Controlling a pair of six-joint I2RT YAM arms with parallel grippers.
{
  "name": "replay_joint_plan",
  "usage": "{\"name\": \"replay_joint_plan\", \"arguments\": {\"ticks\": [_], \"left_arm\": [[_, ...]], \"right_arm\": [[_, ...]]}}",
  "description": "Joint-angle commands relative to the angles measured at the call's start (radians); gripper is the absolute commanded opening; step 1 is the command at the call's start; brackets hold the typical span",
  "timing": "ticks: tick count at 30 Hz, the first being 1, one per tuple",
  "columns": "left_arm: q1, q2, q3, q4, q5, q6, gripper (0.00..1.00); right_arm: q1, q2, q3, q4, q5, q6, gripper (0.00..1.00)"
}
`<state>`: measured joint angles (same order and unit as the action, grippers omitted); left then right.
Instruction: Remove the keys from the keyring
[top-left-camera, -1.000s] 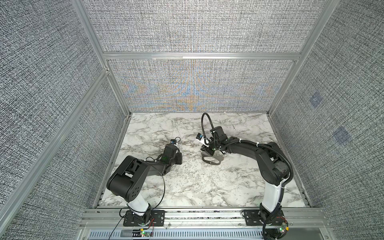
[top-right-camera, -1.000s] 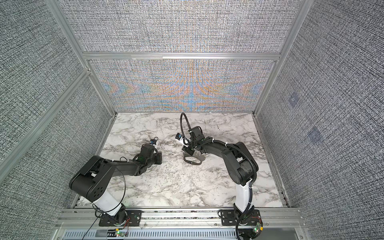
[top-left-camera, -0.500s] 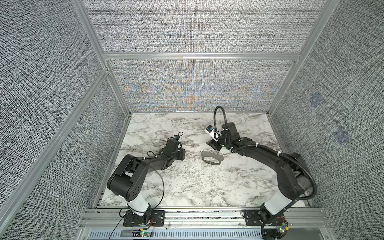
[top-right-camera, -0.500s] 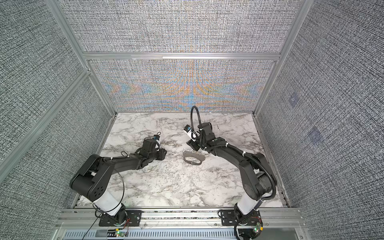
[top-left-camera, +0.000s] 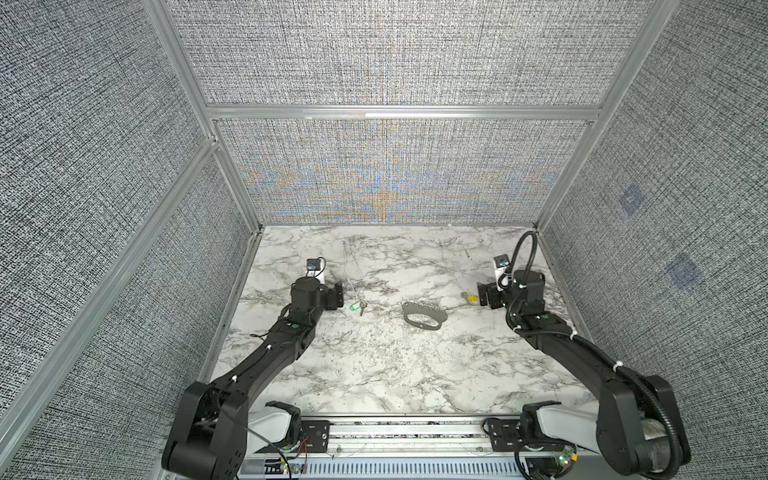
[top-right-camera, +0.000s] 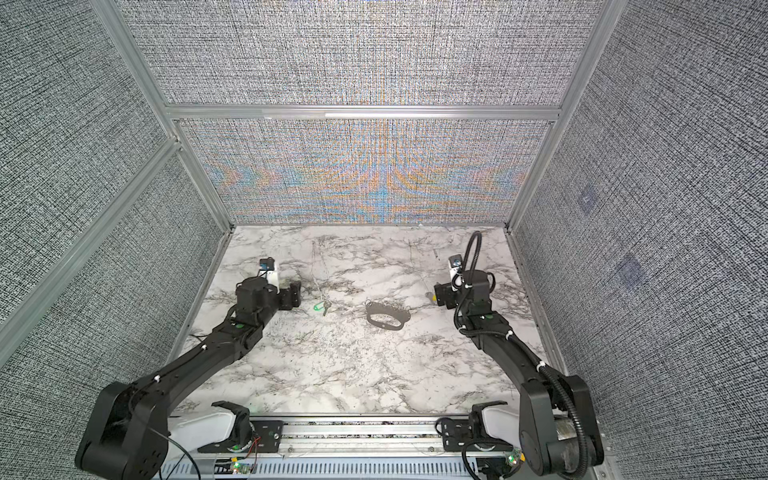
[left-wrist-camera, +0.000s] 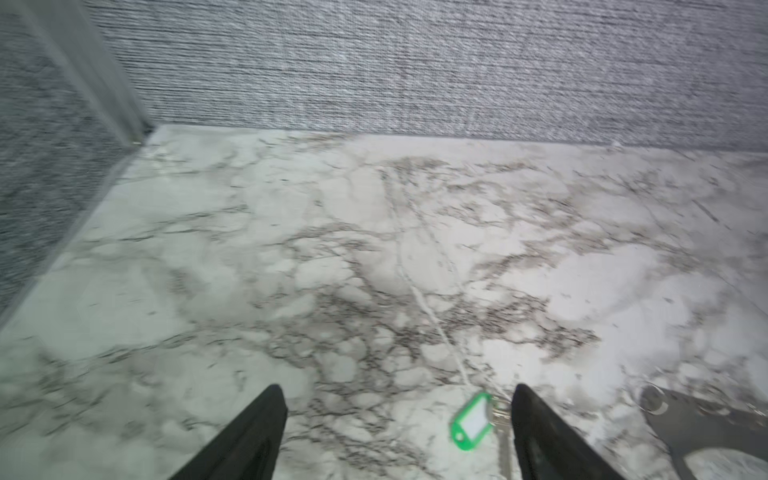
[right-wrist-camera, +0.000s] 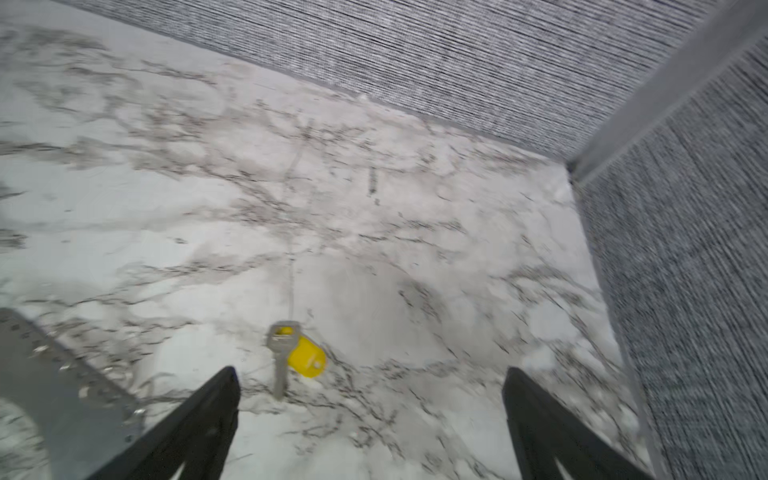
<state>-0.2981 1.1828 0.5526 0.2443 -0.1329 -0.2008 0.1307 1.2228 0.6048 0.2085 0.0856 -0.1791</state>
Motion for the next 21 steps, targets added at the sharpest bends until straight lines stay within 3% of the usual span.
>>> {"name": "replay_joint_plan", "arguments": {"ticks": [1,5,9,12,16,19,21], "left_arm": [[0.073,-0.056,-0.078,0.072,-0.098,0.049,0.89],[0.16,-0.115,-0.174,0.133,-0.163,0.071,0.9],[0.225,-0.176,-0.317,0.335,-0.159,0.089,0.92],[0.249,-0.162,-0.384,0.443,-0.184,0.101,0.92],[0.255,-0.08,-0.466,0.728,-0.209,0.161,0.92],[0.256,0.005,-0.476,0.883,-0.151,0.173,0.92],[0.257,0.067,-0.453,0.929,-0.081,0.186,0.92]], "right_arm": [[-0.047,-0.023,-0.08,0.173,0.062,0.092,0.99],[-0.085,0.008,-0.202,0.388,0.068,0.137,0.99],[-0.096,0.096,-0.309,0.668,0.069,0.139,0.99],[-0.099,0.203,-0.37,0.878,0.047,0.147,0.99],[-0.096,0.35,-0.434,1.145,0.007,0.12,0.99],[-0.094,0.301,-0.393,0.982,0.005,0.117,0.99],[-0.097,0.312,-0.373,0.967,0.007,0.125,0.99]]}}
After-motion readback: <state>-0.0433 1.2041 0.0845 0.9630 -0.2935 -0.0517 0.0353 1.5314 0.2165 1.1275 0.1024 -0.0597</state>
